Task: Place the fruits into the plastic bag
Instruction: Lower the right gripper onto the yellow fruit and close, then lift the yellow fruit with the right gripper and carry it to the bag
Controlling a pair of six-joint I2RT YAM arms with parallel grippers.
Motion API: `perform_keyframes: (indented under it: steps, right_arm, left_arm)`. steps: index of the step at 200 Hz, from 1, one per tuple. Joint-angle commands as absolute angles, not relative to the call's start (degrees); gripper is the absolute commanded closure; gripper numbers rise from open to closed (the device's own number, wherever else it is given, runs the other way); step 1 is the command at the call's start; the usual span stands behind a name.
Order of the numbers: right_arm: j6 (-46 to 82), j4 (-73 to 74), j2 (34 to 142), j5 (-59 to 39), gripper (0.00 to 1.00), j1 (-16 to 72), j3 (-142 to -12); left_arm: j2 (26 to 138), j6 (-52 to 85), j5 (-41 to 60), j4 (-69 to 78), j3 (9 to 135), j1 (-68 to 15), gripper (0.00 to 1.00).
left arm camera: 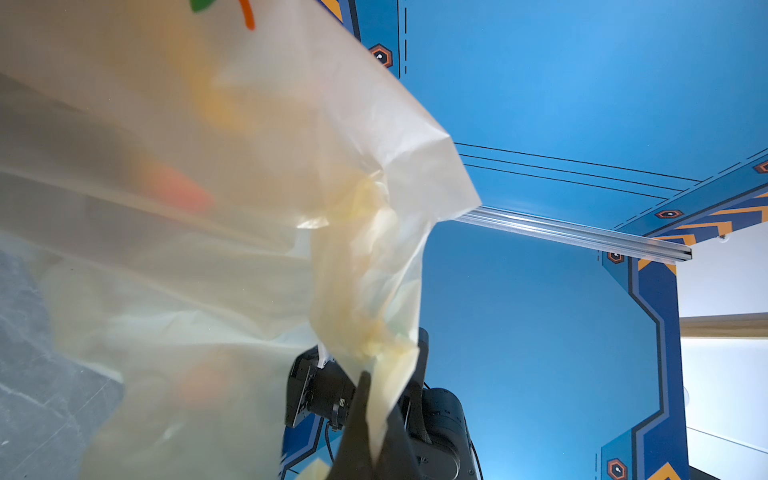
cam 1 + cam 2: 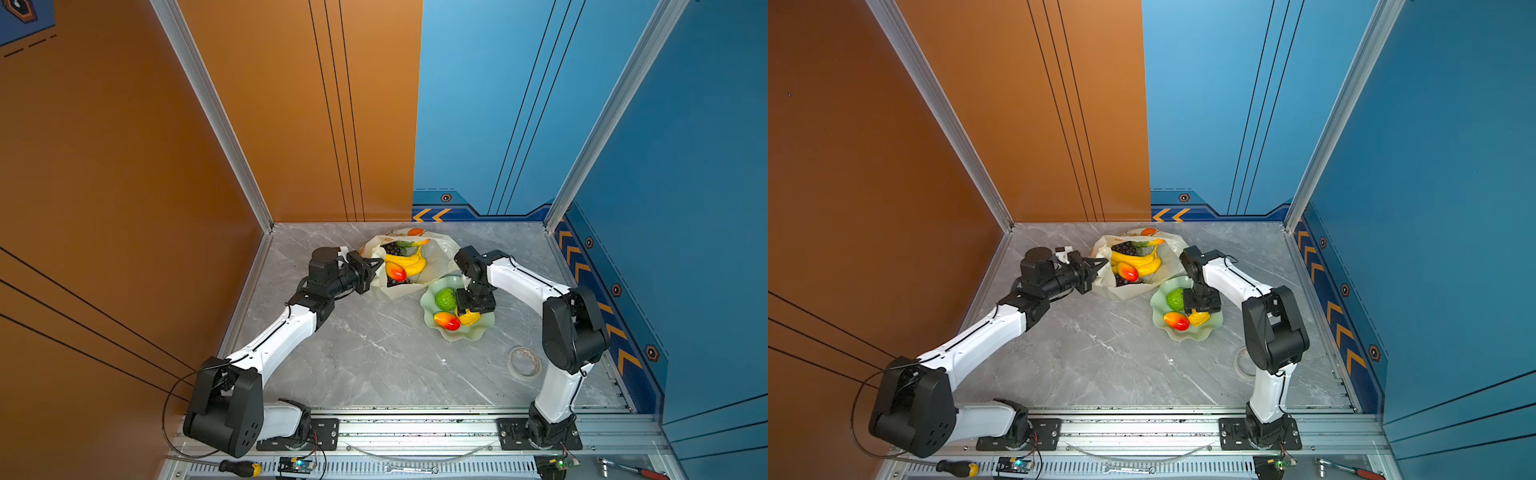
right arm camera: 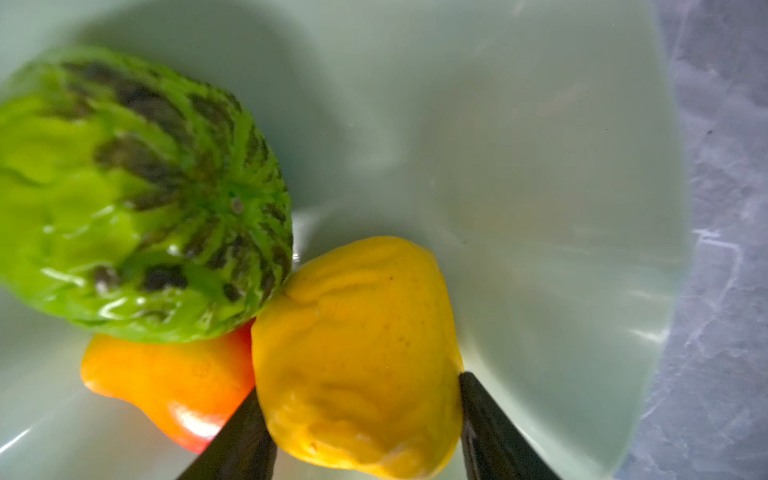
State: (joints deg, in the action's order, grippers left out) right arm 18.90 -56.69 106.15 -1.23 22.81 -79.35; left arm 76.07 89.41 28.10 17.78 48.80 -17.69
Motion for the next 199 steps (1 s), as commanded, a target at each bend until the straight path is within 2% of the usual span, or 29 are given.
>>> perform_keyframes:
  steps: [1,55,101,158,199]
  right_arm:
    - [19.1,-56.4,106.9,-1.2,0.42,22.5,-80.4]
    - [20.0,-57.4,101.3,-2.0,0.43,22.2,-81.0]
    - [21.5,-57.4,94.5,-7.4,0.43,18.6,-78.5]
    - [27.4,-53.2,85.9,-23.1,0.43,10.6,-74.3]
    - [35.8,-45.9,80.0,-33.4,0.43,9.2,-70.0]
  left_arm:
    - [76.5,88.3,27.5,17.5,49.1,-18.0,1.0]
    - [76.4,88.3,27.8,17.5,49.2,-17.7,1.0]
    - [76.3,88.2,27.9,17.5,49.3,-17.5,1.0]
    - [76.9,88.1,27.8,17.4,49.9,-18.1,1.0]
    - [77.1,88.0,27.5,17.5,50.2,-18.6,1.0]
